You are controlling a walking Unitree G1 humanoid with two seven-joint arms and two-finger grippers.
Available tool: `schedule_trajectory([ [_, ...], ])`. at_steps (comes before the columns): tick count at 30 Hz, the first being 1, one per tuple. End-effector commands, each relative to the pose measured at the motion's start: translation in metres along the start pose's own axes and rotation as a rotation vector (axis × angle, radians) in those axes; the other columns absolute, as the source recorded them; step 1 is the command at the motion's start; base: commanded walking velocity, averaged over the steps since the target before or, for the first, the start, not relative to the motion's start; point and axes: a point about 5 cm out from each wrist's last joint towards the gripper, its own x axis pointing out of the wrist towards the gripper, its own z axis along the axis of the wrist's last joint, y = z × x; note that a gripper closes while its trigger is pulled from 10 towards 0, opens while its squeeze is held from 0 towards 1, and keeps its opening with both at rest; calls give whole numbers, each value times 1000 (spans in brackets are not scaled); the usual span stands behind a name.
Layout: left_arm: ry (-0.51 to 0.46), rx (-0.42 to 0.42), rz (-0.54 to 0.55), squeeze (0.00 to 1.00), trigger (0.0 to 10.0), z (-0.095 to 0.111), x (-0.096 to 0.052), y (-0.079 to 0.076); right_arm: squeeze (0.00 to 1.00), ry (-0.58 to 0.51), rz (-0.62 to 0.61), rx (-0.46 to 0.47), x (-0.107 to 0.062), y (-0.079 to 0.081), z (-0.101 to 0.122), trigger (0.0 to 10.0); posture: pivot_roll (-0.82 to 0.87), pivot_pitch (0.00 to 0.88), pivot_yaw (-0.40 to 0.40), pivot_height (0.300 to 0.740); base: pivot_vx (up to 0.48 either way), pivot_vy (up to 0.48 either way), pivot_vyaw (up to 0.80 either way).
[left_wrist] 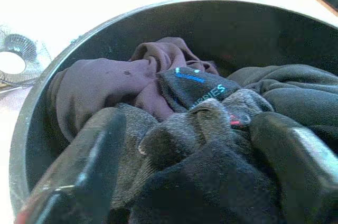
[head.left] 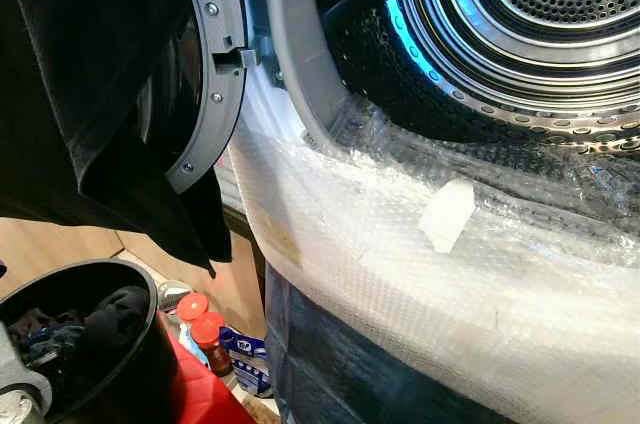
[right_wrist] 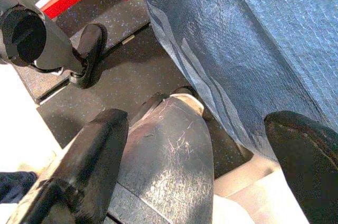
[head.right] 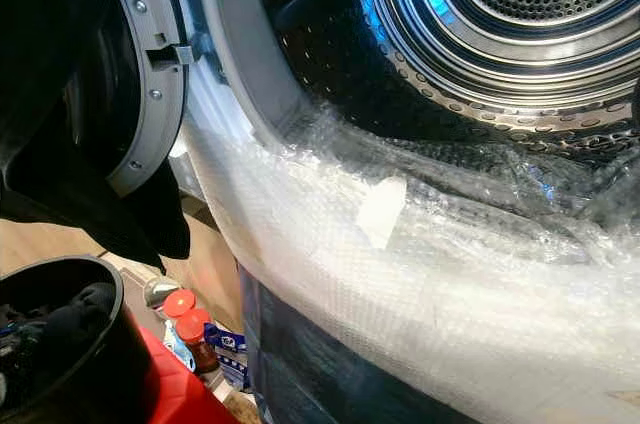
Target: Clothes washing
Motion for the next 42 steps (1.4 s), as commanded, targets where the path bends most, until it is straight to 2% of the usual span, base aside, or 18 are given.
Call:
schedule_trajectory([
  [1,-20,-5,-13,0,0,3,-2,-2,0,44,17,3,0,3,-13,10000,80,0,24,740,0,0,0],
  [15,-36,46,-66,0,0,5,-5,-9,0,44,18,-4,0,4,-11,10000,77,0,30,740,0,0,0],
  [22,-11,127,-66,0,0,1,-5,-6,0,53,27,-17,0,7,-13,10000,77,0,37,740,0,0,0],
  [23,31,65,-29,0,0,-4,-3,-1,0,52,27,-17,0,6,-13,10000,75,0,37,740,0,0,0],
  [24,31,65,-29,0,0,-4,-3,-1,0,52,27,-17,0,6,-13,10000,75,0,37,740,0,0,0],
  [26,62,-1,6,0,0,-7,-2,3,0,50,26,-16,0,5,-12,10000,73,0,37,740,0,0,0],
  [30,58,0,34,0,0,-7,0,9,0,42,23,-8,0,4,-11,10000,71,0,32,740,0,0,0],
  [42,74,17,44,0,0,-11,-2,8,0,41,36,-3,1,8,-10,10000,76,0,33,740,0,0,0],
])
